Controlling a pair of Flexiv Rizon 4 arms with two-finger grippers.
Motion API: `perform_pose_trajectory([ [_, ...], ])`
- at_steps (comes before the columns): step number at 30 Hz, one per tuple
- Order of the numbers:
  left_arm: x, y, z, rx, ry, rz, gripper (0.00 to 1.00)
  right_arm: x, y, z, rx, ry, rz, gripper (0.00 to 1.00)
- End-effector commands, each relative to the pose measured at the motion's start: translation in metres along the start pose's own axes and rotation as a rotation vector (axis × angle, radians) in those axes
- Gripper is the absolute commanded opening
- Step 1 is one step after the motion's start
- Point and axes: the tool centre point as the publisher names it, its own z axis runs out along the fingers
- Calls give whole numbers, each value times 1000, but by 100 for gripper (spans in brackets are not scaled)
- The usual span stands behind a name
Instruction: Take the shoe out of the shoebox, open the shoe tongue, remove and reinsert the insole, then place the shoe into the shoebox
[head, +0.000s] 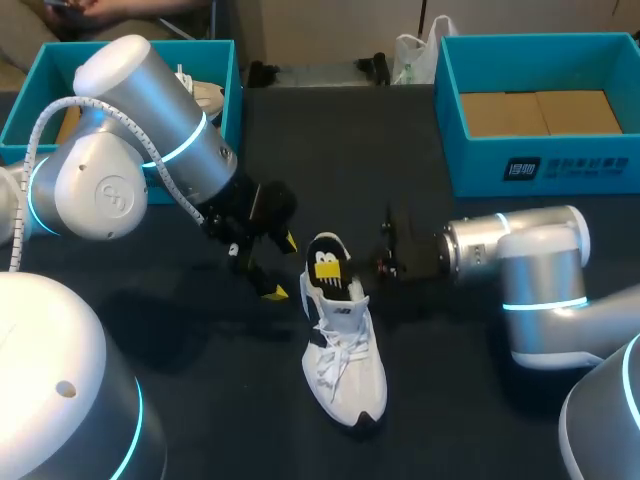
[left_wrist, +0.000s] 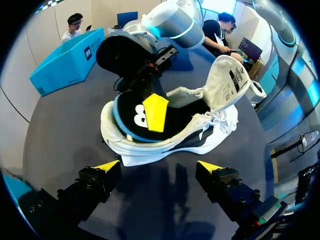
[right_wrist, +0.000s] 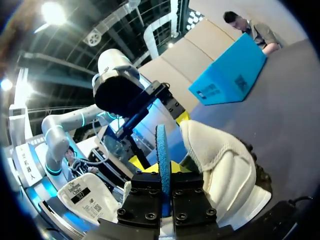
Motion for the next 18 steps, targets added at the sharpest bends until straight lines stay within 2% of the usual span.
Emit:
perform_pose_trajectory([
  [1,1,1,0,2,-2,1,100,12,-13,0,-16,-29,-3,0],
  [3,1,1,0,2,-2,1,100,15,-11,0,-13,-32,-12,0],
  [7,1,1,0,2,-2,1,100,18,-3,3,-1,-28,-41,34],
  [10,1,1,0,2,-2,1,100,21,5,5,16,-24,-68,48],
  [16,1,1,0,2,-2,1,100,21,21,4,31,-35,-104,47],
  [18,1,1,0,2,-2,1,100,18,25,3,31,-35,-107,40],
])
